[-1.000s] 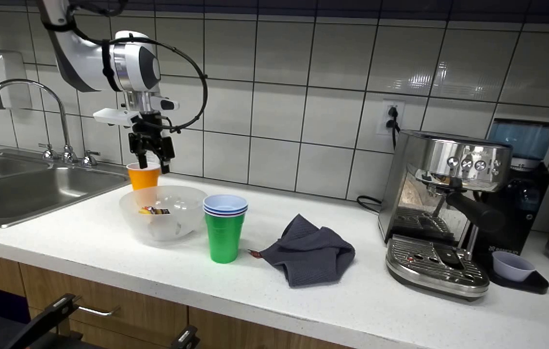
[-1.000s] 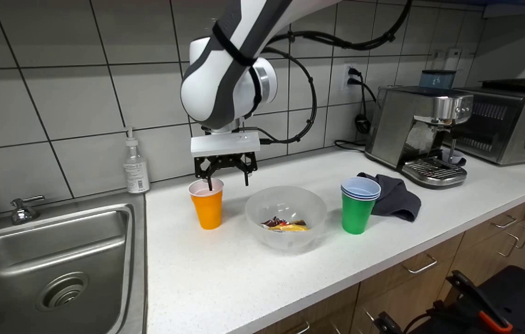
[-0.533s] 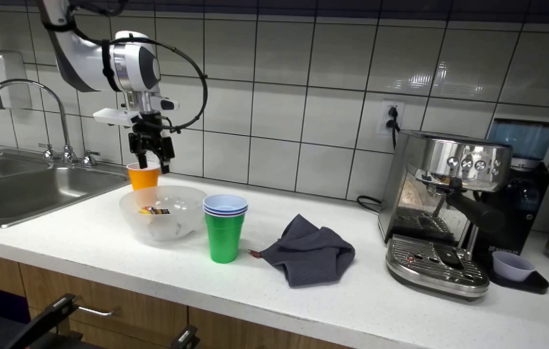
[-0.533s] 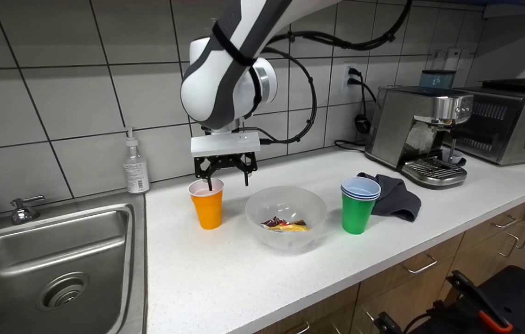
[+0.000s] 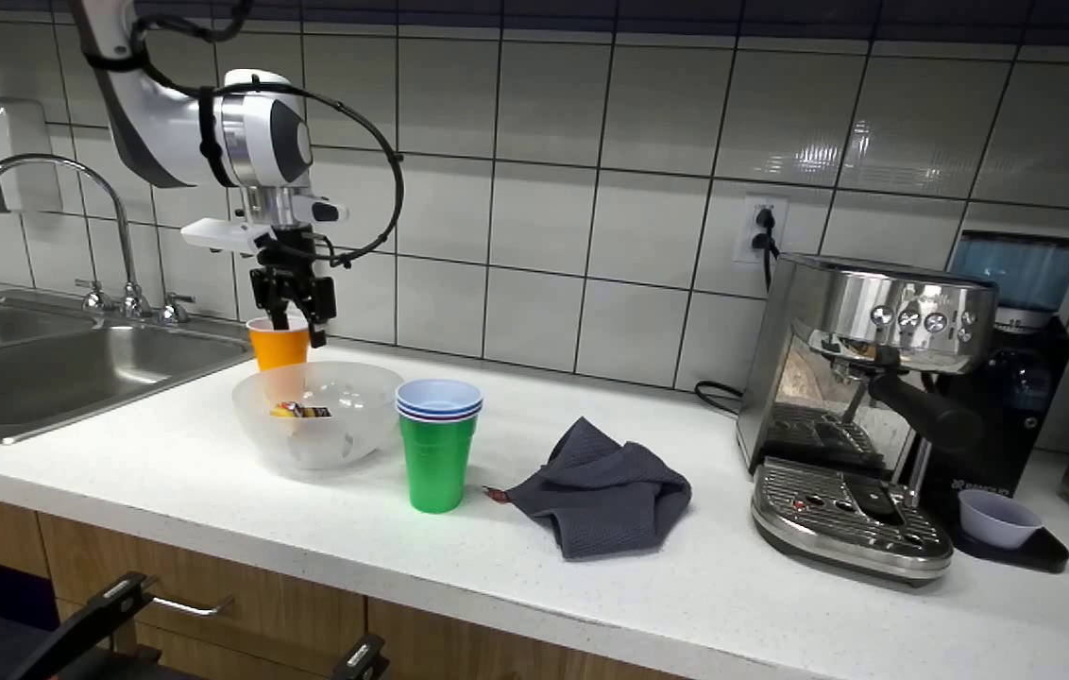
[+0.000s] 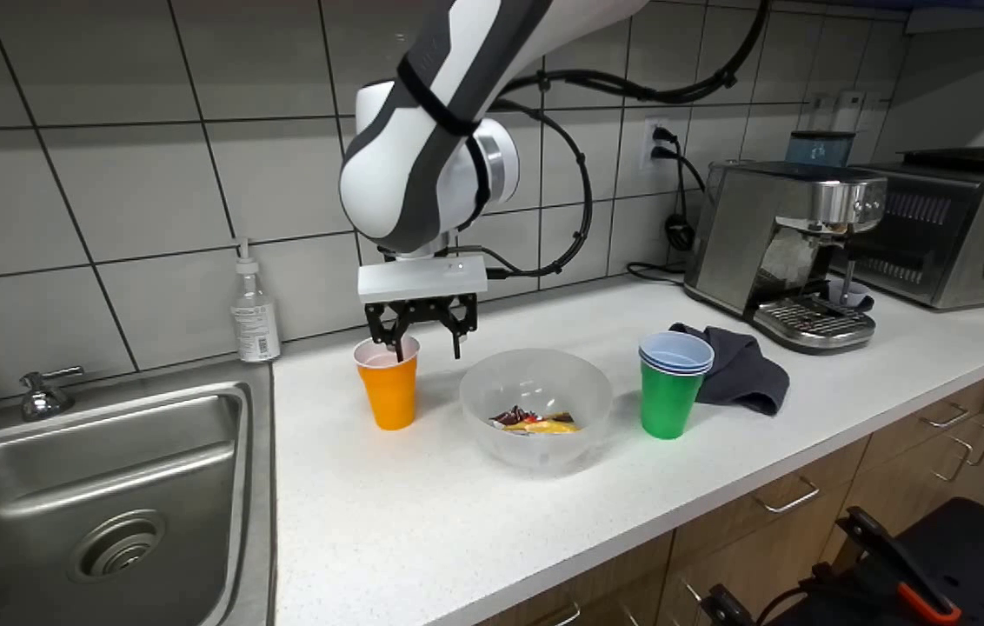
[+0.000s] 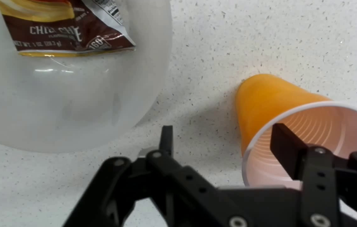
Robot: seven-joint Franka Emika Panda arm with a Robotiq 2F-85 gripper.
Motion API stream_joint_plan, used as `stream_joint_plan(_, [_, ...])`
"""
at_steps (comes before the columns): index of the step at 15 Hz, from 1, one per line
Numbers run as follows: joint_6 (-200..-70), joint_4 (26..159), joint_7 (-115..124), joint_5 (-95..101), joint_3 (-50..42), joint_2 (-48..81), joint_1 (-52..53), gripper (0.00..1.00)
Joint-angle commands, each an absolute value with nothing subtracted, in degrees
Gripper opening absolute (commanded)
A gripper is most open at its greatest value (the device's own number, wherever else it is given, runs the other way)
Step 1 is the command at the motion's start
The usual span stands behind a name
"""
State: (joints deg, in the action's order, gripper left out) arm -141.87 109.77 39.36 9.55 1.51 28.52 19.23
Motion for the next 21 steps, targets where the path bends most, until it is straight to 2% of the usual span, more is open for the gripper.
stream_joint_plan(1, [-142.7, 109.5, 38.4, 9.8, 1.1, 28.5, 19.7, 0.51])
stream_joint_plan(6, [-143.2, 110.1, 38.0, 9.6, 1.3, 28.1, 19.9, 0.11])
stream_joint_plan(8, [-143.2, 110.3, 38.0, 9.7, 1.3, 28.0, 20.0, 0.0])
stream_joint_plan(21, [-150.8, 114.7, 35.9, 10.1, 1.2, 23.9, 20.6, 0.01])
